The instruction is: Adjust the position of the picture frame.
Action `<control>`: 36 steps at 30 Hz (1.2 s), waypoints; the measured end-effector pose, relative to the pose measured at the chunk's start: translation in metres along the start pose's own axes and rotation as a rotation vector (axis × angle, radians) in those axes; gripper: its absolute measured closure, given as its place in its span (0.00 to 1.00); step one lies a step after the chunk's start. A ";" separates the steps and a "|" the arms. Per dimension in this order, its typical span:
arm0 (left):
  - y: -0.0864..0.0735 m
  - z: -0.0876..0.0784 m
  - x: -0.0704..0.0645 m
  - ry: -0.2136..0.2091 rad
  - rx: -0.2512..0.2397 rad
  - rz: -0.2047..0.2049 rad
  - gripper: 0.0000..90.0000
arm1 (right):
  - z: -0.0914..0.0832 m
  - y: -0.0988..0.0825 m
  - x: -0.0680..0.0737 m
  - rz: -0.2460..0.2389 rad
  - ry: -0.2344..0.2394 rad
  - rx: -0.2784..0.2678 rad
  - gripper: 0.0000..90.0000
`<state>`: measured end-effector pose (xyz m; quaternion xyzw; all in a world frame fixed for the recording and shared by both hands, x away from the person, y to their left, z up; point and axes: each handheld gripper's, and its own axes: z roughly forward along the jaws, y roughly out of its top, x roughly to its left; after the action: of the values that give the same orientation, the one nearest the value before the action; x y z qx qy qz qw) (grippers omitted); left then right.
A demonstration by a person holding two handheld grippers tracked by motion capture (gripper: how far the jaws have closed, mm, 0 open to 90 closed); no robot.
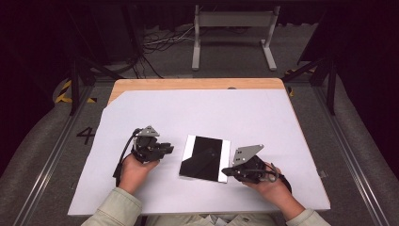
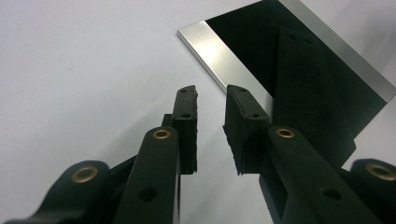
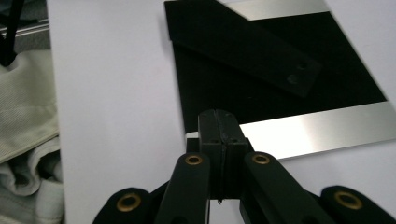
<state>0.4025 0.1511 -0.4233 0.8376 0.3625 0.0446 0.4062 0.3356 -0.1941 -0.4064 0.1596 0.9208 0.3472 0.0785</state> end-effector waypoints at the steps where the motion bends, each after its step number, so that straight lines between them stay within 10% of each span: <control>1: 0.000 0.000 0.000 0.000 0.000 0.000 0.82 | 0.002 -0.001 0.004 -0.010 0.009 0.008 1.00; 11: 0.000 -0.001 0.001 -0.010 -0.014 -0.004 0.78 | 0.021 -0.005 0.018 -0.061 0.056 0.071 1.00; 17: 0.001 -0.003 0.002 -0.003 -0.018 -0.002 0.77 | 0.026 -0.005 0.020 -0.117 0.005 0.113 1.00; 26: 0.006 -0.010 0.002 0.103 -0.072 0.002 0.65 | 0.030 -0.004 -0.009 -0.039 -0.065 0.108 1.00; 36: 0.006 -0.024 0.025 0.116 -0.243 -0.181 0.67 | 0.039 0.005 -0.047 0.021 -0.148 0.109 1.00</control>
<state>0.4152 0.1806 -0.4082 0.7423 0.4514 0.0994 0.4851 0.3905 -0.1830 -0.4306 0.1985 0.9282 0.2847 0.1341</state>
